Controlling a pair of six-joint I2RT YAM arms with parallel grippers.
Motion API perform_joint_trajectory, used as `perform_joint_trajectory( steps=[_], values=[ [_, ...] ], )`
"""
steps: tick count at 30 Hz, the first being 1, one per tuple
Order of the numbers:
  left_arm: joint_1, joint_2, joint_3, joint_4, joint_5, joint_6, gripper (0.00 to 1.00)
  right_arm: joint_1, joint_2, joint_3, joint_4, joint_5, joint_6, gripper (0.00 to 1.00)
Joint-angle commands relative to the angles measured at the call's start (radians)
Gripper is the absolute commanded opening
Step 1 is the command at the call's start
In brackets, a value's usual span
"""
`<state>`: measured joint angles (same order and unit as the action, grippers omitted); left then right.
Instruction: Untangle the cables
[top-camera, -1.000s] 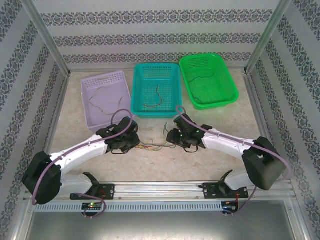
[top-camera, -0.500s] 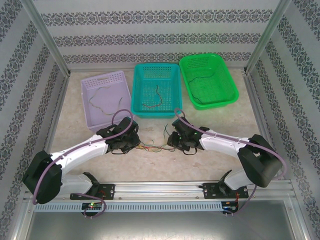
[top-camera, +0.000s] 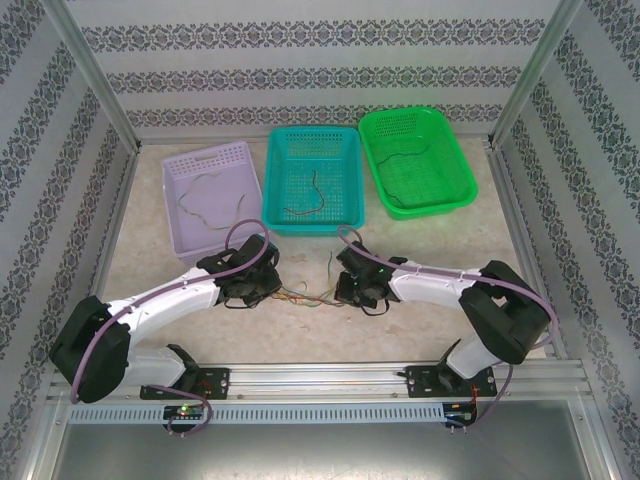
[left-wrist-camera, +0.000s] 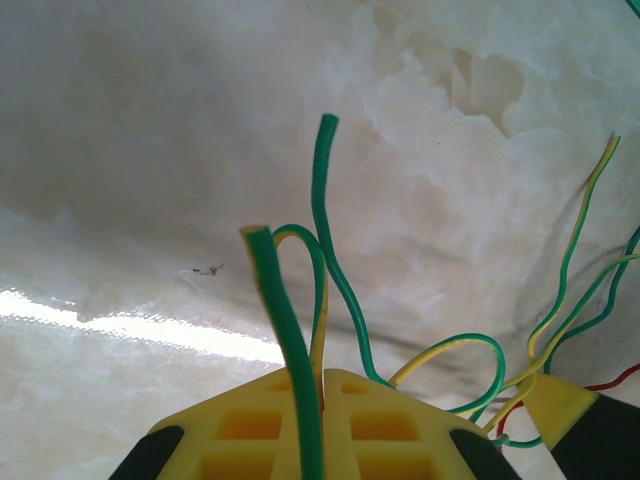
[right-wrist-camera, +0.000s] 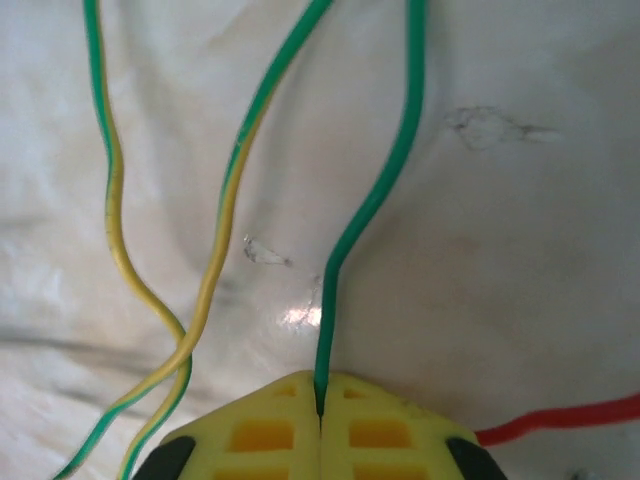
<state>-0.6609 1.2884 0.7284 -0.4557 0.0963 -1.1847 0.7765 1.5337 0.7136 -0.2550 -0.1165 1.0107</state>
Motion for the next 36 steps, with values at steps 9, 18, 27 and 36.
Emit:
perform_joint_trajectory(
  steps=[9,18,27,36],
  values=[
    [-0.002,-0.031,0.001,-0.167,-0.125,0.026,0.0,-0.147,-0.387,0.012,-0.303,0.275,-0.137,0.0],
    [0.0,-0.023,0.003,-0.186,-0.159,0.016,0.0,-0.417,-0.54,0.017,-0.388,0.206,-0.289,0.0],
    [0.0,0.015,0.046,-0.229,-0.174,0.004,0.0,-0.46,-0.529,0.095,-0.432,0.315,-0.352,0.0],
    [0.0,0.031,0.057,-0.258,-0.181,-0.003,0.0,-0.754,-0.564,0.234,-0.442,0.409,-0.532,0.0]
  ],
)
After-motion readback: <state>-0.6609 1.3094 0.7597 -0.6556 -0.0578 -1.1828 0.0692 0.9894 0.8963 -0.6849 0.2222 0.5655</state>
